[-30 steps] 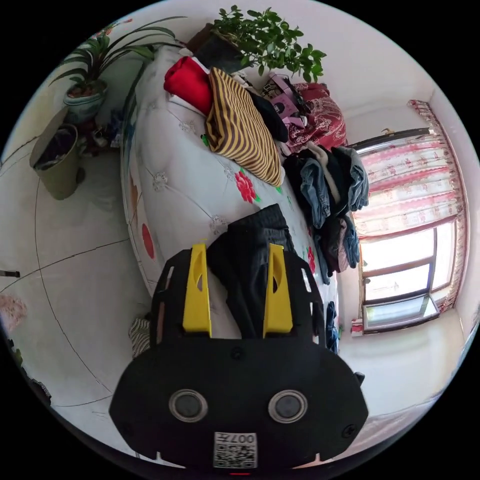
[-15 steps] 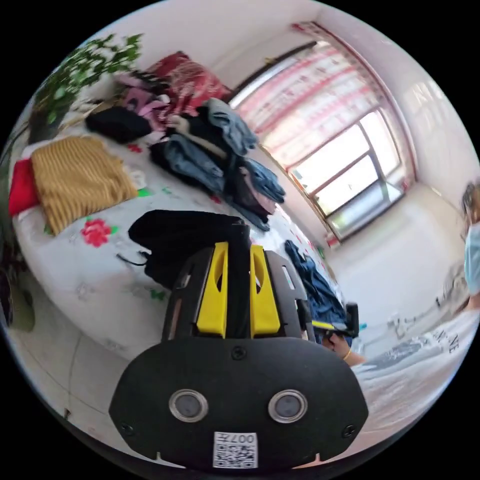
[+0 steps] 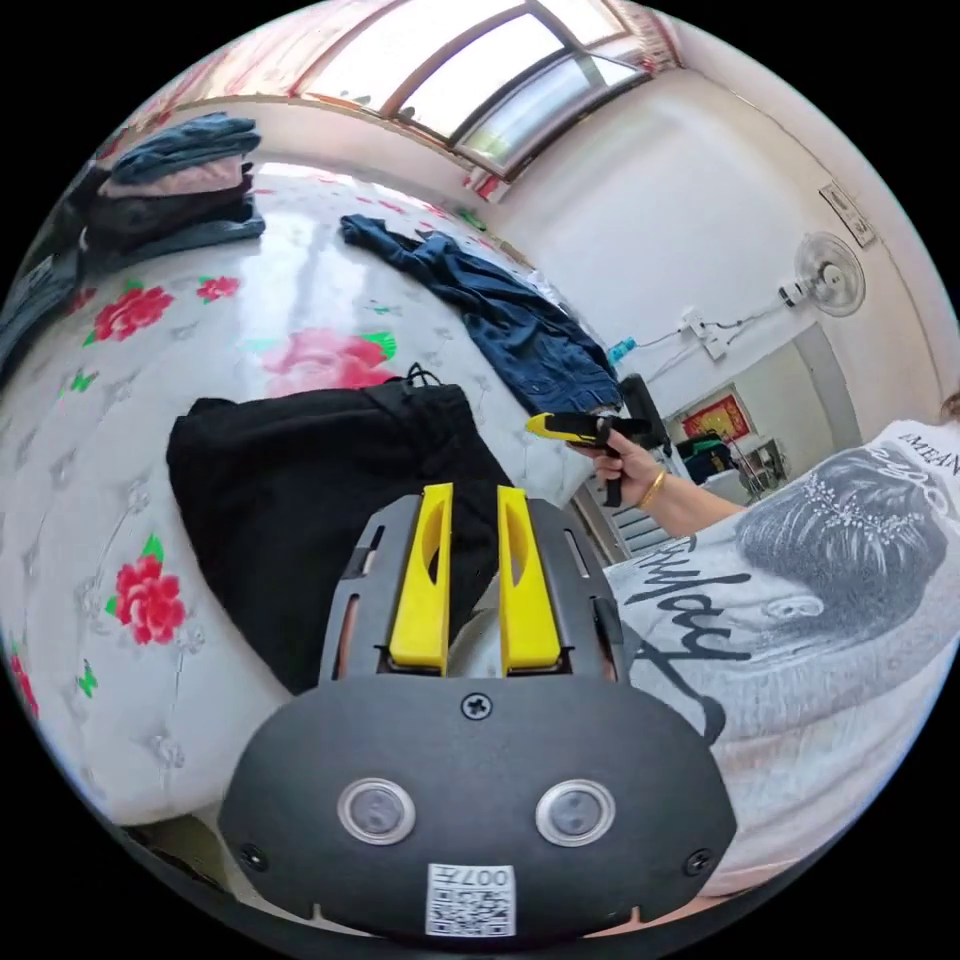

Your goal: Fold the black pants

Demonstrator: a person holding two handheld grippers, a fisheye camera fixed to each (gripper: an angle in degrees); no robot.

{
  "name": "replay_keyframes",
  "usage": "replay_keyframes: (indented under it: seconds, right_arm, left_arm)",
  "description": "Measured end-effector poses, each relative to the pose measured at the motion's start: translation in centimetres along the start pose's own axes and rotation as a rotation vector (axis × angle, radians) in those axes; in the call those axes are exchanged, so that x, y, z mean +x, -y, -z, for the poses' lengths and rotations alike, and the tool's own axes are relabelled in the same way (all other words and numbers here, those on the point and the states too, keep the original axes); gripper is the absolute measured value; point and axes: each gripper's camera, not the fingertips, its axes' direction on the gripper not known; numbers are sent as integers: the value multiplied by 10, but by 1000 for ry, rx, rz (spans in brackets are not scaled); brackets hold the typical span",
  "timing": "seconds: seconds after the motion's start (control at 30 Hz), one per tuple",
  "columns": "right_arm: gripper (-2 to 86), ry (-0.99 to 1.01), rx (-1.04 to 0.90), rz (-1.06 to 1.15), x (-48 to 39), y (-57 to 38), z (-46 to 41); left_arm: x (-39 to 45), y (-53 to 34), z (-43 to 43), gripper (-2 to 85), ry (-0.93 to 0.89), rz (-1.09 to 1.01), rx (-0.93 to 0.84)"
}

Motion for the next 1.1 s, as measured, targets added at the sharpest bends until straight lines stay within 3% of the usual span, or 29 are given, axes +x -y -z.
replay_keyframes:
  seconds: [0.17,0.3,0.43,0.5,0.63,0.93,1.0,1.1]
  right_arm:
    - [63,102,-111,-33,19,0,-12]
    - [79,110,-232,-14,17,15,-35]
    - [67,150,-315,-1,5,34,-56]
    - [55,175,-371,-40,3,41,-61]
    - [36,173,-381,35,-33,57,-48]
    - [23,228,-240,374,-206,188,5]
    - [22,232,-190,456,-258,228,13]
    - [20,206,-90,572,-348,303,17]
  left_arm:
    - [-81,-29,21,115,115,266,58]
    - [-132,-37,-18,147,39,394,-9]
    - [-159,-25,-67,132,-10,434,-97]
    - [-167,-11,-76,86,-1,419,-155]
    - [-163,12,-59,61,-105,368,-81]
    - [-163,171,49,58,-125,92,154]
    - [-170,244,106,59,-75,-2,250]
    - [-192,350,178,61,24,24,352]
